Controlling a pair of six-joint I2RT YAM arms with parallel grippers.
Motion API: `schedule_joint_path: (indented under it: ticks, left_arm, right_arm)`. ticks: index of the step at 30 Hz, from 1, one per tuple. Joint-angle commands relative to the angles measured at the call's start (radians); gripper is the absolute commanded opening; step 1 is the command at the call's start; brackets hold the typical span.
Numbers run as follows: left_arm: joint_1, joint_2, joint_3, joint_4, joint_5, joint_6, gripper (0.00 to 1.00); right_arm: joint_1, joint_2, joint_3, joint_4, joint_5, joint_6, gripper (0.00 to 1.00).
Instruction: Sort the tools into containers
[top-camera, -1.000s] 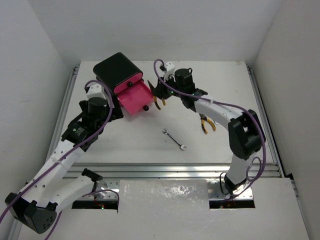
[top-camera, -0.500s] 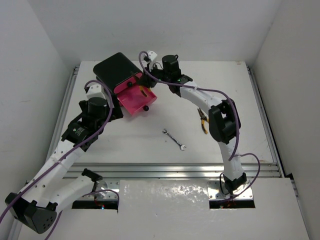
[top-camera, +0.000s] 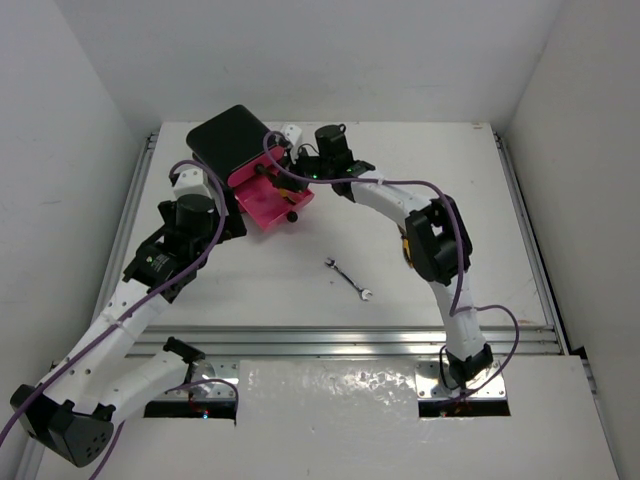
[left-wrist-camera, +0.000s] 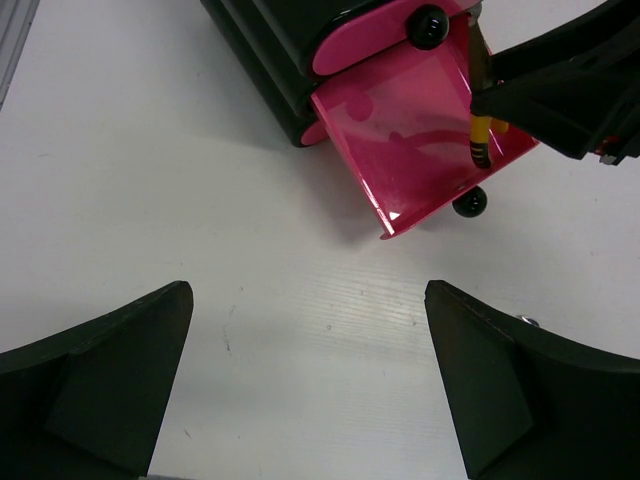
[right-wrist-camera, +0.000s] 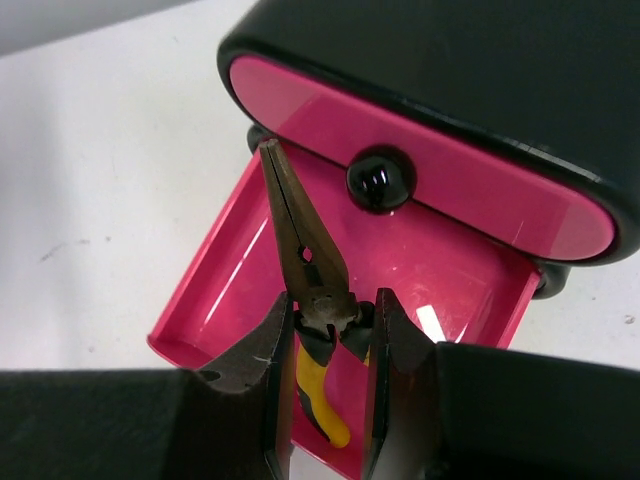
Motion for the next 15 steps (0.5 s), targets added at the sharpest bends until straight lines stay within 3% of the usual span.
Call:
schedule_joint_path:
  ticks: [1, 2, 3, 10, 11, 15]
  left_arm:
    - [0.013, -0.004, -0.006, 0.033, -0.013, 0.002, 1.0]
    - [0.013, -0.004, -0.006, 0.033, -0.013, 0.002, 1.0]
    - [0.013, -0.004, -0.006, 0.033, -0.011, 0.002, 1.0]
    - [0.013, -0.007, -0.006, 0.033, -0.011, 0.002, 1.0]
    - [0.013, -0.007, -0.006, 0.033, -0.011, 0.002, 1.0]
    - [0.013, -0.009, -0.006, 0.033, -0.01, 0.002, 1.0]
  right_arm:
    - [0.004, 0.001, 0.019, 0.051, -0.024, -0.049, 0.04]
    - [0.005, 0.006, 0.019, 0.049, -0.018, -0.049, 0.21]
    - [0.004, 0.007, 0.014, 0.048, -0.015, -0.045, 0.25]
    - [0.01, 0.02, 0.018, 0.042, 0.031, -0.045, 0.34]
    - [0.01, 0.02, 0.019, 0.042, 0.034, -0.045, 0.43]
    - [0.013, 0.001, 0.018, 0.042, 0.037, -0.042, 0.55]
